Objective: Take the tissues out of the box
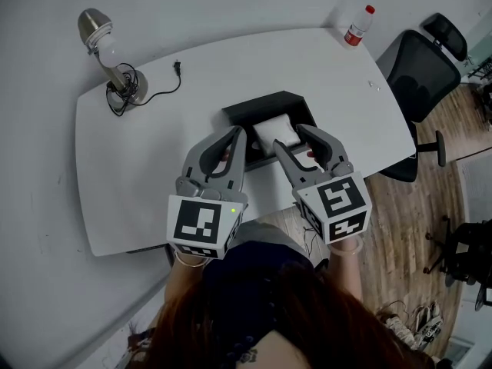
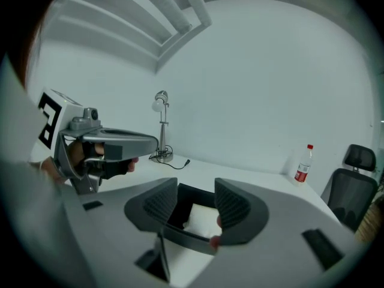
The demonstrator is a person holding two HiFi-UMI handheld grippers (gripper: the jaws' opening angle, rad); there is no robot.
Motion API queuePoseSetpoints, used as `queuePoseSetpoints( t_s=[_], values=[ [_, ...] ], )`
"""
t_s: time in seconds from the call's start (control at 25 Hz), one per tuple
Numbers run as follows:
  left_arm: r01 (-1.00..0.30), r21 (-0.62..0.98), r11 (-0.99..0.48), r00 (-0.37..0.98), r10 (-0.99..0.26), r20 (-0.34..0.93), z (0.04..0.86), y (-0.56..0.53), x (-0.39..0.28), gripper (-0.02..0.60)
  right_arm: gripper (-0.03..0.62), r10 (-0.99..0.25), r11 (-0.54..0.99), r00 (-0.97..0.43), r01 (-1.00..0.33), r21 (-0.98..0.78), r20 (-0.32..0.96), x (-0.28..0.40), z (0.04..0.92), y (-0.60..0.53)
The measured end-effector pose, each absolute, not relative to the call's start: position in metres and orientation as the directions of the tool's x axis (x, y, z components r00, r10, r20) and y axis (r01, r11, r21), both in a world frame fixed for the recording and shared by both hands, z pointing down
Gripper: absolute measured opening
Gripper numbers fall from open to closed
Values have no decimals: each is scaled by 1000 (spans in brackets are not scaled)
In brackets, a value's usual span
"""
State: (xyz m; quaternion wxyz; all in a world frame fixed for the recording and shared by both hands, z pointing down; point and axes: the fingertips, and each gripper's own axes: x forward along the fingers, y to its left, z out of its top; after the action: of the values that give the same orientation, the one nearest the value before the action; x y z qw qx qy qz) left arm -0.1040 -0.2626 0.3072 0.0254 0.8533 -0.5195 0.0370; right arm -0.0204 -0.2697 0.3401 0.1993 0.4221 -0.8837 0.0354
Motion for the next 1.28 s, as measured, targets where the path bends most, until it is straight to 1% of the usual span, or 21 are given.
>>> queuePoseSetpoints(
  t_s=[0.2, 0.36, 0.64, 1.28],
  values=[
    [-886, 12, -463, 462, -881, 97, 311, -276, -108, 21, 242, -696, 665, -565, -740, 101, 443, -30, 354, -279],
    [-884, 25, -468, 467, -878, 106, 316, -287, -110, 21, 259, -669, 676, -558, -731, 91, 492, -34, 369, -287],
    [-877, 43, -479, 481, -869, 115, 323, -305, -111, 21, 294, -620, 681, -512, -727, 85, 594, -36, 399, -299],
    [-870, 94, -484, 493, -858, 143, 344, -339, -119, 21, 329, -495, 699, -427, -713, 55, 757, -37, 449, -316]
  ],
)
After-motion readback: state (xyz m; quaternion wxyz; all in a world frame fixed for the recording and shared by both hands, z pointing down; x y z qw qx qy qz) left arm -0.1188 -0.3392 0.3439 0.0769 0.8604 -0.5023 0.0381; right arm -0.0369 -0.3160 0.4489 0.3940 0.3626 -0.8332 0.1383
